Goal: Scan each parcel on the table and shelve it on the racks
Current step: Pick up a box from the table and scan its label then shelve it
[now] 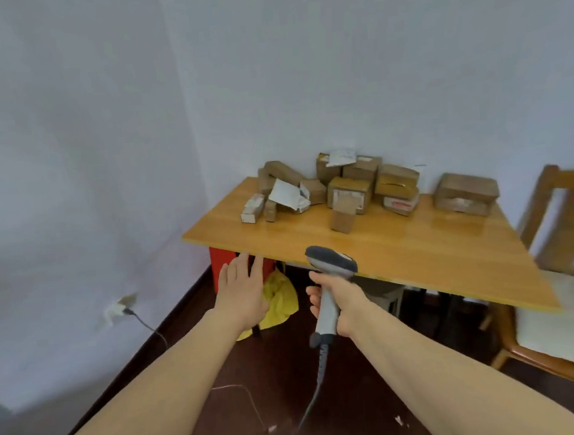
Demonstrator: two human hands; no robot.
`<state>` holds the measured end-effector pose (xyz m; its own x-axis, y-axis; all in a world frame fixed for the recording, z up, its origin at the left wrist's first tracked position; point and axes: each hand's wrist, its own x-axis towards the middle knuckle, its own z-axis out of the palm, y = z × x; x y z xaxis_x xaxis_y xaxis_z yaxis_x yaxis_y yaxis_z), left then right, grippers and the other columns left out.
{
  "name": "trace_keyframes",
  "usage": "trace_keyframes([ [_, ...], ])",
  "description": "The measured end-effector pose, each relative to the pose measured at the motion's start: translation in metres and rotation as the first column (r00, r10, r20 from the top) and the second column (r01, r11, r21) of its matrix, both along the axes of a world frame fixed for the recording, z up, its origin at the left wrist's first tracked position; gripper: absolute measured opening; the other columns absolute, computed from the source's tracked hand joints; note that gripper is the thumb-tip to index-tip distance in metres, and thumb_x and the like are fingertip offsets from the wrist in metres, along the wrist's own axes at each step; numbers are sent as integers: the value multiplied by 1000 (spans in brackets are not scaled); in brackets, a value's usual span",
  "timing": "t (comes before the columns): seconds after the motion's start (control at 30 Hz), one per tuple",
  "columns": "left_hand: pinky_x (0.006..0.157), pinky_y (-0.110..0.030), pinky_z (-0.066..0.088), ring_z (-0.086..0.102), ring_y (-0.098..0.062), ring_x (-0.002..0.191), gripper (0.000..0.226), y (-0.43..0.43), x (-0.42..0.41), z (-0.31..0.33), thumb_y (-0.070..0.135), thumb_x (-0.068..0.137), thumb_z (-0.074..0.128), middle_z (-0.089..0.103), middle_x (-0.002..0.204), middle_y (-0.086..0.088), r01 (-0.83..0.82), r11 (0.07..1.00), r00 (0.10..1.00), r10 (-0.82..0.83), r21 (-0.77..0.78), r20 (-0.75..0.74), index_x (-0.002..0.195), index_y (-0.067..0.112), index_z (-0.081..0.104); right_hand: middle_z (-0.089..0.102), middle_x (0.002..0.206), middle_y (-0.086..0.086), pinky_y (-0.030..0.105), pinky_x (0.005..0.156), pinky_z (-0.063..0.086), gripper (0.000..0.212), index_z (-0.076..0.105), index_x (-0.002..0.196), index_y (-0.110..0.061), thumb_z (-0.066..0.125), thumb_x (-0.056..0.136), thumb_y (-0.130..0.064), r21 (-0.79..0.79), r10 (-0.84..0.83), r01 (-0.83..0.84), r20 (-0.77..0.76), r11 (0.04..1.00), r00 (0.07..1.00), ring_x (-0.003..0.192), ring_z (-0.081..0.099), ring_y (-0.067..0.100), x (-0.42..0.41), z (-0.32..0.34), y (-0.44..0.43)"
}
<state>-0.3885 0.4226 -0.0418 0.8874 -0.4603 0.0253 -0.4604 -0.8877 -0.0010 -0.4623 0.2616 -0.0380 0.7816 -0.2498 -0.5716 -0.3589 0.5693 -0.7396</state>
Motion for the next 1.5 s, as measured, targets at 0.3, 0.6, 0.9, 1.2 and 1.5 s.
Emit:
trace_keyframes([
  [0.3, 117, -45, 9, 5, -37, 145, 86, -169, 127, -7, 40, 95, 52, -6, 159, -17, 191, 982, 974, -191, -11, -122, 153, 12, -4, 61, 65, 7, 28, 51, 50, 15, 62, 89, -3, 68, 89, -17, 60, -277, 282, -76, 958, 958, 50, 54, 15, 83, -2, -146],
  [0.6, 118, -44, 8, 1, -35, 146, 89, -305, 190, -37, 39, 94, 54, -5, 158, -17, 243, 970, 944, -244, -30, -223, 153, 12, -6, 60, 62, 5, 27, 50, 46, 18, 62, 85, -3, 69, 89, -19, 79, -361, 378, -174, 922, 916, 51, 53, 15, 128, -37, -281],
  [0.9, 118, -45, 14, 9, -37, 145, 94, -393, 248, -50, 39, 89, 61, 4, 158, -19, 31, 999, 961, -41, -44, -273, 153, 12, -1, 62, 63, 7, 29, 55, 49, 17, 62, 85, -2, 72, 86, -17, 105, -273, 295, -183, 950, 945, 54, 55, 16, 193, -45, -391],
  [1.2, 117, -48, 15, 10, -39, 145, 107, -438, 311, -82, 55, 83, 65, 4, 156, -23, -139, 990, 917, 120, -23, -380, 153, 9, -2, 61, 60, 5, 27, 52, 50, 19, 62, 80, -3, 71, 87, -18, 105, -232, 266, -258, 958, 938, 50, 54, 14, 260, -70, -431],
  [1.5, 118, -47, 7, 1, -35, 147, 93, -527, 395, -75, 44, 89, 61, 1, 159, -17, 106, 964, 929, -183, -243, -321, 154, 14, 1, 61, 64, 5, 27, 53, 44, 9, 62, 83, -6, 68, 88, -12, -26, -494, 499, -201, 866, 846, 54, 52, 14, 327, -74, -474],
])
